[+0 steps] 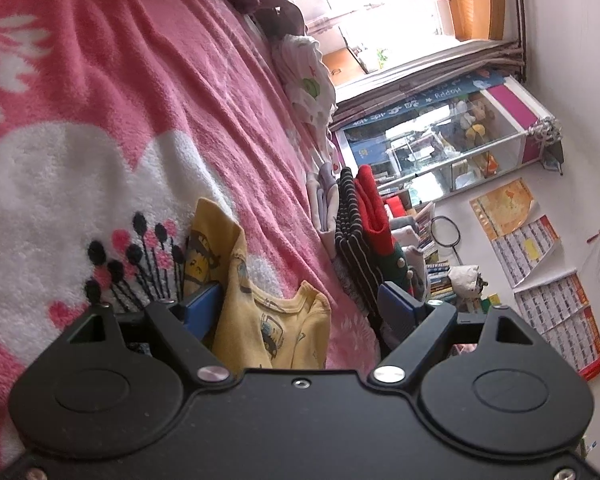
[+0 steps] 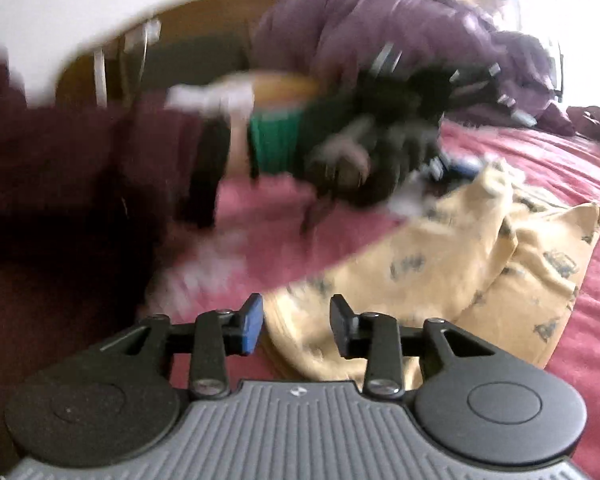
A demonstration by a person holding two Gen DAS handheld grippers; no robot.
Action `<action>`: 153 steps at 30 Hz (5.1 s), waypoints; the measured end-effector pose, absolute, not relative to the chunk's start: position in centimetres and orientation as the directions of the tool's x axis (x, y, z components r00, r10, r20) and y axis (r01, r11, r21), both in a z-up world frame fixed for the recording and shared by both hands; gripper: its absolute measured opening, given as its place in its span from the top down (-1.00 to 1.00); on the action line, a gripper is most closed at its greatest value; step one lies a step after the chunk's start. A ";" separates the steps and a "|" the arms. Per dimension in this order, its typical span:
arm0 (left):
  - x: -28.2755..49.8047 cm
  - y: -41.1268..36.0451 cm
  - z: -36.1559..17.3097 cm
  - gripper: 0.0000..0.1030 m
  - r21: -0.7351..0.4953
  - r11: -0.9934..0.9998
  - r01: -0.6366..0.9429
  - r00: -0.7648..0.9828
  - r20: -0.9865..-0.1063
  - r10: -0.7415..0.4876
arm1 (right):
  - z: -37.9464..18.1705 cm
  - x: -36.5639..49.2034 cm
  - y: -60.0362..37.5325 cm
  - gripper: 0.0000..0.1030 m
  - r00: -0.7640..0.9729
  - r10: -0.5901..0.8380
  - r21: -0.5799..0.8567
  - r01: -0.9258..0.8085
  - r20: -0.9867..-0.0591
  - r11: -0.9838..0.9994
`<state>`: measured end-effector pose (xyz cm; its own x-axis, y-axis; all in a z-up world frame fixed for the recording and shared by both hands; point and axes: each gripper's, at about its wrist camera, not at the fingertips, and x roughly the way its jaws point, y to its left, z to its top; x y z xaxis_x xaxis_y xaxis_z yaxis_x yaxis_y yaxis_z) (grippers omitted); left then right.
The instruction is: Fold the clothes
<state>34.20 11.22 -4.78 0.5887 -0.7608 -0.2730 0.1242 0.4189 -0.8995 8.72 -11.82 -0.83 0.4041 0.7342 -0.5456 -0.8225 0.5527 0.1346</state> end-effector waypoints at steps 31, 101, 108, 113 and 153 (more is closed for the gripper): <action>32.5 10.1 -2.8 0.92 -0.678 0.683 0.272 0.579 -0.452 -0.679 | -2.1 20.1 -17.1 0.91 0.686 0.555 0.546 -0.268 -0.471 0.794; 31.6 5.8 -2.3 0.44 -0.313 0.841 0.442 0.640 -0.548 -0.539 | -1.2 23.3 -10.8 0.77 0.718 0.391 0.170 -0.363 -0.576 0.916; 32.3 10.3 -0.7 0.44 -0.409 0.867 0.285 0.766 -0.447 -0.462 | -0.8 22.4 -10.8 0.76 0.724 0.374 0.137 -0.366 -0.580 0.921; 32.6 10.3 -0.5 0.43 -0.495 0.782 0.379 0.687 -0.416 -0.596 | 0.2 22.4 -10.0 0.75 0.740 0.383 0.109 -0.391 -0.553 0.914; 34.3 12.7 -3.1 -0.20 -0.680 0.713 0.170 0.657 -0.461 -0.596 | -1.6 25.9 -23.1 0.22 0.753 0.422 0.519 -0.126 -0.505 0.845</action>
<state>34.31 12.75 -3.12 0.6571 -0.5962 -0.4613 0.1700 0.7133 -0.6799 25.95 -23.11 -1.62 0.7526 0.4225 -0.5050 -0.1260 0.8453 0.5193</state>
